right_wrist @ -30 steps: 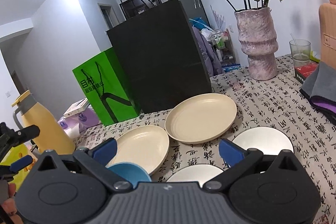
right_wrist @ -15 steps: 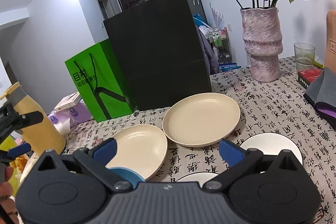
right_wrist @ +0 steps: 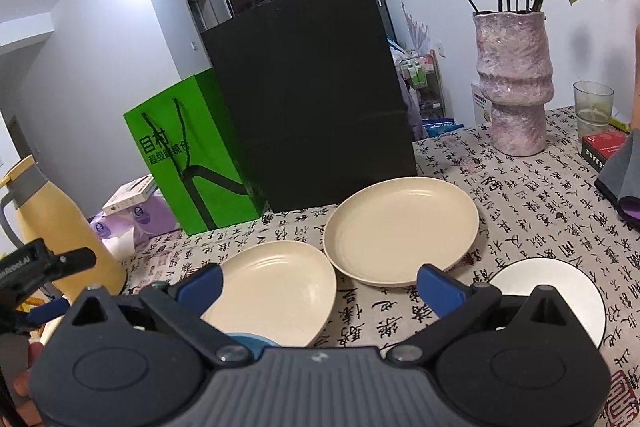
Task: Organize plates and bowls
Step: 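Move both grippers toward the cream plates beside the black bag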
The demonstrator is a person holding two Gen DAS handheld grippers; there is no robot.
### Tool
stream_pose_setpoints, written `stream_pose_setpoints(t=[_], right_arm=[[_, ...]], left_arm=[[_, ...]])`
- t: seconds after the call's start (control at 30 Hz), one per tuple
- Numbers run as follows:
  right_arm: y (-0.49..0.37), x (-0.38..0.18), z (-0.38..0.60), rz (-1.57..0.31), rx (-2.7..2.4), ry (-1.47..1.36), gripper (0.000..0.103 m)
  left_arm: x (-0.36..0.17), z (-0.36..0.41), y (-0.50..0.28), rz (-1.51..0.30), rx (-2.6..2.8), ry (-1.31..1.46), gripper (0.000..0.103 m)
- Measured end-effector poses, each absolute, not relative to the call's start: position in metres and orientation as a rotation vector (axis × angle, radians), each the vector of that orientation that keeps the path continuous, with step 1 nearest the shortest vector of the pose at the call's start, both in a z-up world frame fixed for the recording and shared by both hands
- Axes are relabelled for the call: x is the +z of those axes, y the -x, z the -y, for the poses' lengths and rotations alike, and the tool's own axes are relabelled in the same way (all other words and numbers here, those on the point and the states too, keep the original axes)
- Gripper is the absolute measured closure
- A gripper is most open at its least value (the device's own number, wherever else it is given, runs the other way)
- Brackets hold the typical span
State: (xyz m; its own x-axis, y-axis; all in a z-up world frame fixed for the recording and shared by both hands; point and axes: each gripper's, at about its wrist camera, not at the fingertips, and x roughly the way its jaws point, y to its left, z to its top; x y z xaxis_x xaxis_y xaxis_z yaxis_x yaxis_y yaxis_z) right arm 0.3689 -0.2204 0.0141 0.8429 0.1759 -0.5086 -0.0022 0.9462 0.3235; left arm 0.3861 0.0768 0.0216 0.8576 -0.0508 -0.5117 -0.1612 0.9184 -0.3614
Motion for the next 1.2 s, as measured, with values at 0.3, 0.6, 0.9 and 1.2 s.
stream_pose_setpoints(t=[0.3, 0.6, 0.9, 1.2], right_arm=[[-0.382, 0.014, 0.209, -0.575, 0.100, -0.308, 0.000], [-0.399, 0.011, 0.192, -0.602, 0.120, -0.299, 0.000], [-0.420, 0.005, 0.177, -0.638, 0.132, -0.308, 0.000], [-0.438, -0.002, 0.165, -0.664, 0.148, -0.294, 0.000]], left_arm=[[0.012, -0.085, -0.396, -0.583, 0.066, 0.412, 0.000], [-0.004, -0.100, -0.408, -0.637, 0.083, 0.450, 0.000], [-0.018, -0.108, -0.419, -0.686, 0.106, 0.455, 0.000], [-0.023, -0.106, -0.424, -0.697, 0.106, 0.440, 0.000]])
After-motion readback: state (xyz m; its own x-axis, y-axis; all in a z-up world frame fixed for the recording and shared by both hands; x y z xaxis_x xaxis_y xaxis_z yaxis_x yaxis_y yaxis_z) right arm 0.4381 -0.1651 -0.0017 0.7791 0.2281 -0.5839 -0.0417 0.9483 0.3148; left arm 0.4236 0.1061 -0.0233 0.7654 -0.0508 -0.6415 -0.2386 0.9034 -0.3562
